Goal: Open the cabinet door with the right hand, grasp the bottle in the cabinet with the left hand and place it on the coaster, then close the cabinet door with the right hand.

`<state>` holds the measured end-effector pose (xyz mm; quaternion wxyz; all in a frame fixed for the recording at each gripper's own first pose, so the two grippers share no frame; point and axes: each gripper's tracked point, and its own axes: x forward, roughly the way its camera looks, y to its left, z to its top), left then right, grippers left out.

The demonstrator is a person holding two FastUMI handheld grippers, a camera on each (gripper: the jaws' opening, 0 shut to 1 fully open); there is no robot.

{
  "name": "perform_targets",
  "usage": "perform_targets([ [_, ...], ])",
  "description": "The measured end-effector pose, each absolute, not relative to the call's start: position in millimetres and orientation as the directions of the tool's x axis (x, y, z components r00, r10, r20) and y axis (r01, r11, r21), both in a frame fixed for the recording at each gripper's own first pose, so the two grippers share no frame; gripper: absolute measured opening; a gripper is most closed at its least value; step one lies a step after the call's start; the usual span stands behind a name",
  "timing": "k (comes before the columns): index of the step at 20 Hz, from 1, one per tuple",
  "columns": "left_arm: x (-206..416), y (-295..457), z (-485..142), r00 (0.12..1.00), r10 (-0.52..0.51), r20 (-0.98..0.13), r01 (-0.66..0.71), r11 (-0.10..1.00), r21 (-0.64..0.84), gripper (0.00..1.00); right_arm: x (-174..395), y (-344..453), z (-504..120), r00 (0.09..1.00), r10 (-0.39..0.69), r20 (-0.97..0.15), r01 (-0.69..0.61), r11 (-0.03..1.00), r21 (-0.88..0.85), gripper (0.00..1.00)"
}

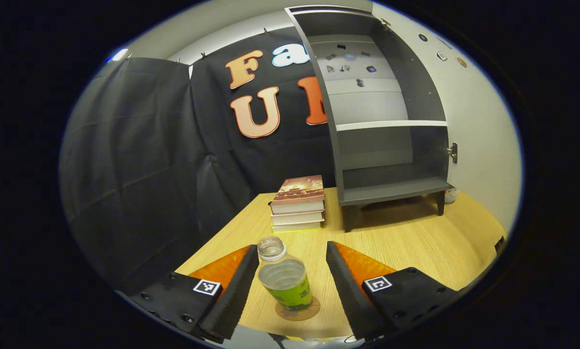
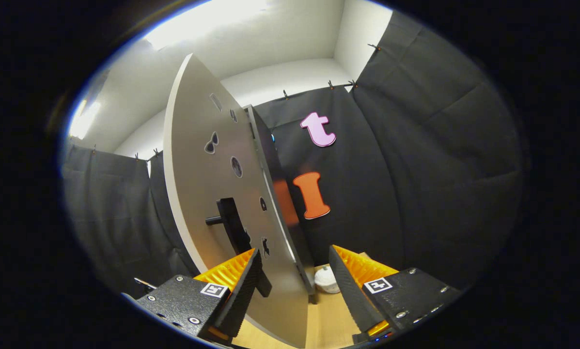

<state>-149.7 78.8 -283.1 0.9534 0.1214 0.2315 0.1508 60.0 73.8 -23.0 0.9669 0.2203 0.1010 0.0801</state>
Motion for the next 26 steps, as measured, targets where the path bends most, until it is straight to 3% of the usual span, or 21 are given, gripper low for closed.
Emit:
perform_targets([
  [1,-149,75,-279,0.848,0.345,-0.402,-0.232,0.924,0.303,0.92,61,76,-23,0.966,0.209,-0.15,-0.121,0.884,0.452,0.86],
  [2,-148,71,-271,0.855,0.345,-0.388,-0.234,0.923,0.306,0.92,62,76,-23,0.965,0.222,-0.139,-0.136,0.879,0.456,0.96],
  [3,-146,70,-265,0.858,0.349,-0.377,-0.235,0.92,0.315,0.89,63,78,-25,0.961,0.238,-0.14,-0.151,0.876,0.459,0.94],
  [4,-145,70,-263,0.857,0.357,-0.371,-0.24,0.914,0.327,0.92,60,81,-28,0.954,0.264,-0.143,-0.17,0.868,0.466,0.84],
  [5,-143,69,-263,0.854,0.365,-0.37,-0.245,0.911,0.332,0.92,60,85,-27,0.948,0.288,-0.137,-0.192,0.858,0.476,0.83],
  [14,-137,83,-214,0.825,0.453,-0.337,-0.371,0.885,0.28,0.95,67,131,-25,0.857,0.507,-0.095,-0.402,0.771,0.493,0.82],
  [16,-135,94,-195,0.819,0.473,-0.324,-0.406,0.878,0.255,0.92,71,136,-26,0.856,0.511,-0.081,-0.412,0.767,0.492,0.82],
  [18,-129,102,-174,0.825,0.469,-0.316,-0.421,0.882,0.21,0.96,82,148,-25,0.84,0.537,-0.075,-0.436,0.752,0.495,0.82],
  [22,-107,128,-132,0.849,0.461,-0.257,-0.424,0.886,0.188,0.89,91,170,-20,0.827,0.558,-0.069,-0.473,0.757,0.45,0.82],
  [26,-89,157,-114,0.866,0.459,-0.2,-0.419,0.883,0.213,0.95,89,194,-21,0.819,0.571,-0.063,-0.478,0.738,0.477,0.82],
])
